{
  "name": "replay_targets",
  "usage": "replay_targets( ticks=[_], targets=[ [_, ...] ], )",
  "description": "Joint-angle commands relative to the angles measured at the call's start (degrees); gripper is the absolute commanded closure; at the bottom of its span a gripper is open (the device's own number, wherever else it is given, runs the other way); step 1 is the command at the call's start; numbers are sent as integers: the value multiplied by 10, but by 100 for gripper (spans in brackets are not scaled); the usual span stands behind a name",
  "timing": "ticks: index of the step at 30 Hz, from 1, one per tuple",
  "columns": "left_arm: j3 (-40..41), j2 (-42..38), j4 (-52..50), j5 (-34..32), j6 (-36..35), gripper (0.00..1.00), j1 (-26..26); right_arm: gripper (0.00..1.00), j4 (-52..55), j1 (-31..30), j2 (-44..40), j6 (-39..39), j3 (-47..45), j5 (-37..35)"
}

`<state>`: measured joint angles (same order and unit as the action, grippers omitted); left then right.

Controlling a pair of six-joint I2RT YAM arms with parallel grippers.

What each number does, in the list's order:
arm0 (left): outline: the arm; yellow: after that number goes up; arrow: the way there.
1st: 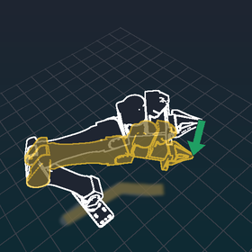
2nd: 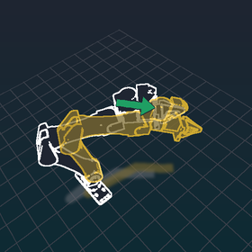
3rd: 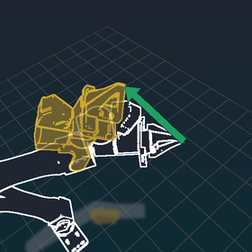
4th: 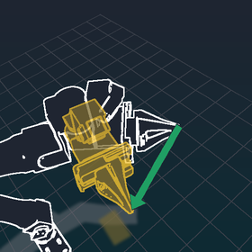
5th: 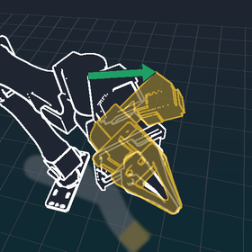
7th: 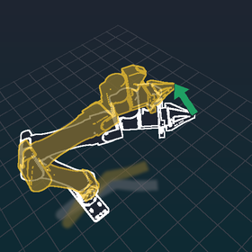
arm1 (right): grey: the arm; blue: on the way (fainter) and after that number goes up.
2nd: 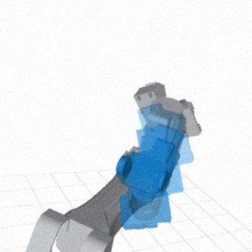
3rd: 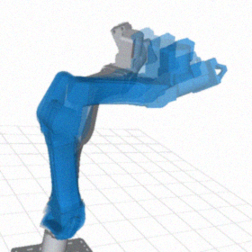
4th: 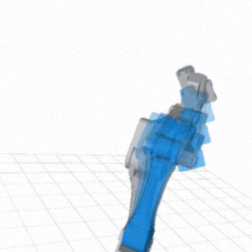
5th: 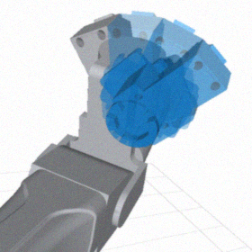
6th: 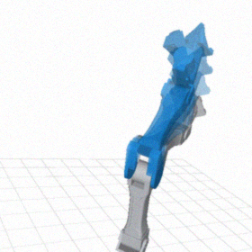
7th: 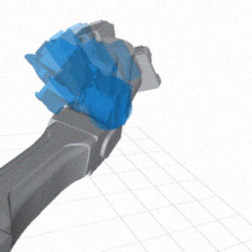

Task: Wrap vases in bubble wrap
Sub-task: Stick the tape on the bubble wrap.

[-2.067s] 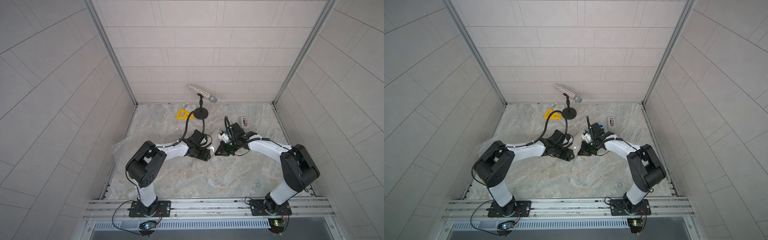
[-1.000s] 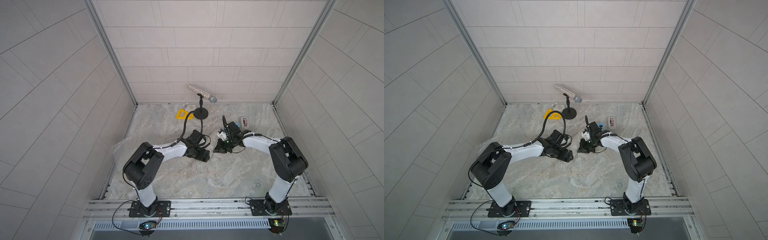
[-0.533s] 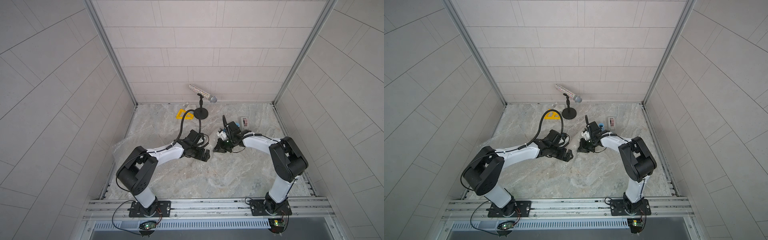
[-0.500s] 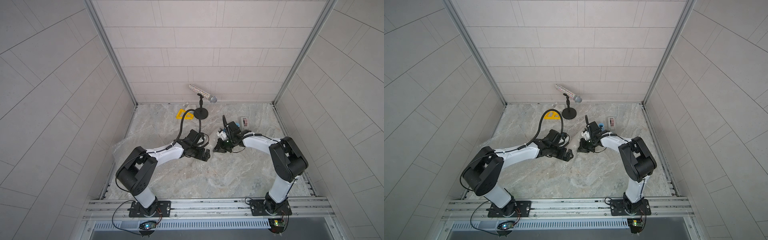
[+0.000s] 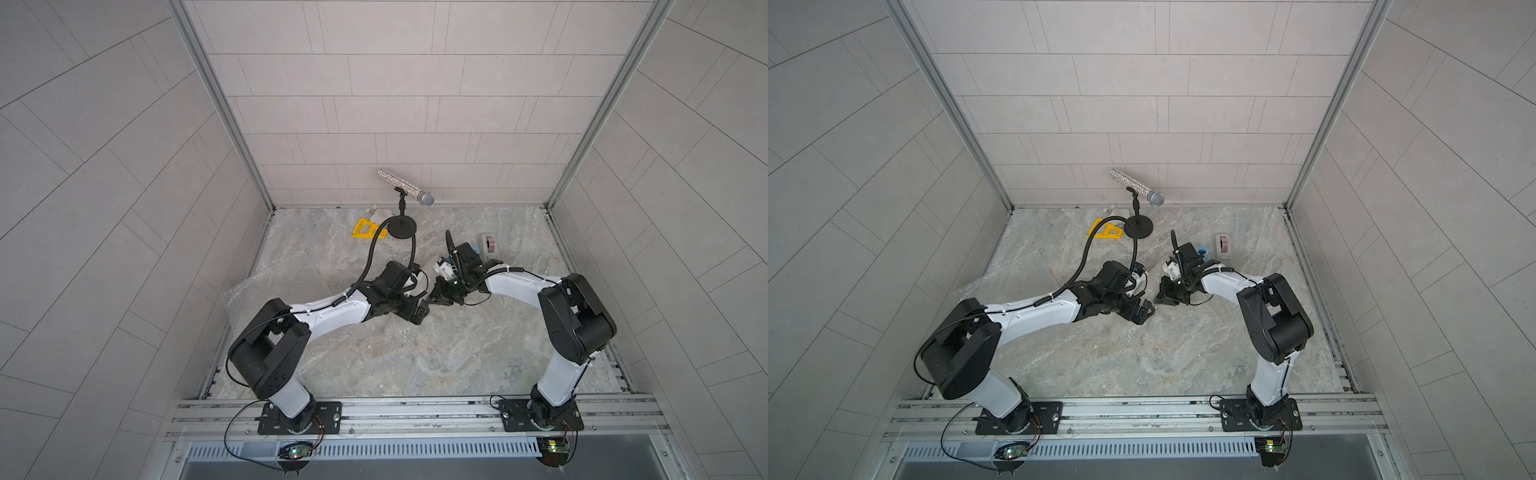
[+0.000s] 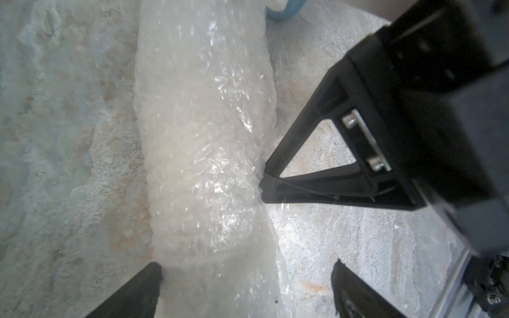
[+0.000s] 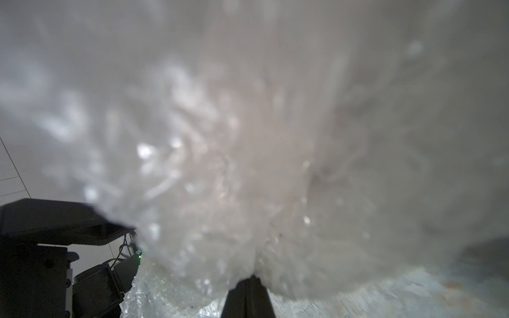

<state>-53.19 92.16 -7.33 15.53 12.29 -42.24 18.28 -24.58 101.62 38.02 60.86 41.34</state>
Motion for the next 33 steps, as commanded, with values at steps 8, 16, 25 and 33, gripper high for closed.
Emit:
replay_targets(
  ticks=[8, 16, 25, 33],
  targets=[
    [-23, 24, 37, -38, -29, 0, -9, 100, 1, 1, 1, 4, 5, -3],
    [-3, 14, 63, -58, -93, 0, -21, 100, -2, 1, 4, 5, 5, -2],
    [-22, 42, 84, -129, -87, 0, -35, 100, -6, 1, 8, 8, 6, 1],
    [-18, 33, 77, -155, -73, 0, -26, 100, -5, 1, 9, 8, 6, 0]
  ],
)
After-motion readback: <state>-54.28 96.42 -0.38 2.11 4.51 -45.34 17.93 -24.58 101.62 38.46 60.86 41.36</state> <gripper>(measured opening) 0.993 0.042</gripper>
